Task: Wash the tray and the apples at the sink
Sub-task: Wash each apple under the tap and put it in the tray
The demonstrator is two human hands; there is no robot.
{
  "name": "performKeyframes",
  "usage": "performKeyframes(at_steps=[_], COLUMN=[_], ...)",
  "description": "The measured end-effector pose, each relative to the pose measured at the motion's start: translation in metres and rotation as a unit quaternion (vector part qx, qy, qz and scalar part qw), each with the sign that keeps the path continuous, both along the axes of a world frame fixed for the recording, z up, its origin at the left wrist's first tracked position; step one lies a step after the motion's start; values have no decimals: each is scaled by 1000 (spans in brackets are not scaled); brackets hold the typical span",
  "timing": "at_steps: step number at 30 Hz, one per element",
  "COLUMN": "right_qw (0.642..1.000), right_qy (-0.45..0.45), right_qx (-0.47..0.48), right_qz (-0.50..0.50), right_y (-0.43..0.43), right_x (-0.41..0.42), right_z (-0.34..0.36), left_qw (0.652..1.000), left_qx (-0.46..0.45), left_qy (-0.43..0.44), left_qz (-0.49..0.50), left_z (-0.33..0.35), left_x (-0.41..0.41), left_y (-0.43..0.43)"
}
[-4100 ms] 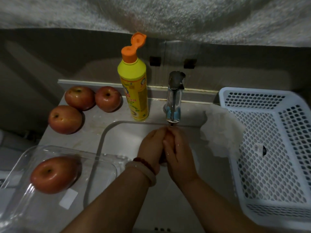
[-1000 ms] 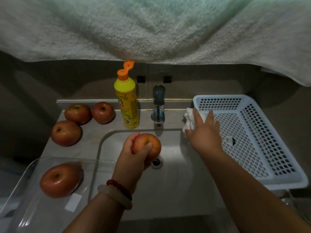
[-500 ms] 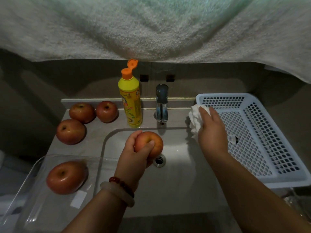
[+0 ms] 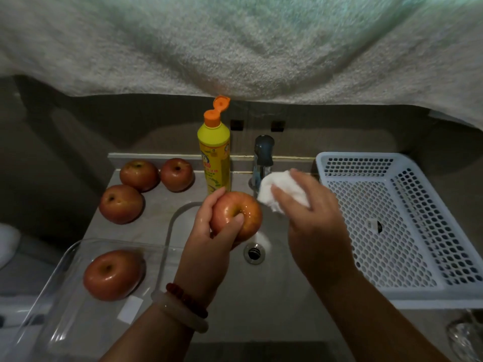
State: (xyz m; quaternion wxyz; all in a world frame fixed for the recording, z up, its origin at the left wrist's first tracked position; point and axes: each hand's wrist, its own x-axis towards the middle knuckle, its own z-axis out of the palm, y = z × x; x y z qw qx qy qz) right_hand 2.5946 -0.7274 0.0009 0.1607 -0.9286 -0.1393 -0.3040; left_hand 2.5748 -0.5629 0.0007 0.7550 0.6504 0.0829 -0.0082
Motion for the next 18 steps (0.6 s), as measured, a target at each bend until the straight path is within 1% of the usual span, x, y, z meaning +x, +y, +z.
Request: performKeyframes(at_steps=[2, 4, 5, 7, 10, 13, 15, 16, 17, 18], right_qw=[997, 984, 976, 968, 966, 953, 945, 939, 934, 919], right_qy=[54, 117, 129, 112, 62, 28, 37, 51, 69, 90], right_qx=[11, 76, 120, 193, 240, 298, 320, 326, 333, 365], right_qz=[57, 114, 130, 118, 75, 53, 66, 92, 109, 121], right_y=[13, 22, 25, 28, 34, 45, 54, 58, 58, 58], right_x=[-7, -16, -19, -17, -8, -6, -4, -3, -2, 0], right_z=[2, 6, 6, 6, 4, 7, 12, 13, 15, 15], left_qw=[1000, 999, 999, 999, 998, 996, 995, 995, 994, 994], left_qx=[-14, -30, -36, -43, -53, -66, -74, -75, -59, -46], left_qy=[1, 9, 16, 13, 2, -8, -18, -33, -60, -69], left_qz=[-3, -17, -18, -13, -22, -52, -63, -64, -64, -75], left_z=[1, 1, 1, 3, 3, 0, 2, 2, 0, 4], left_x=[1, 1, 0, -1, -2, -7, -10, -11, -12, -12], left_y=[2, 5, 6, 7, 8, 5, 3, 3, 5, 7])
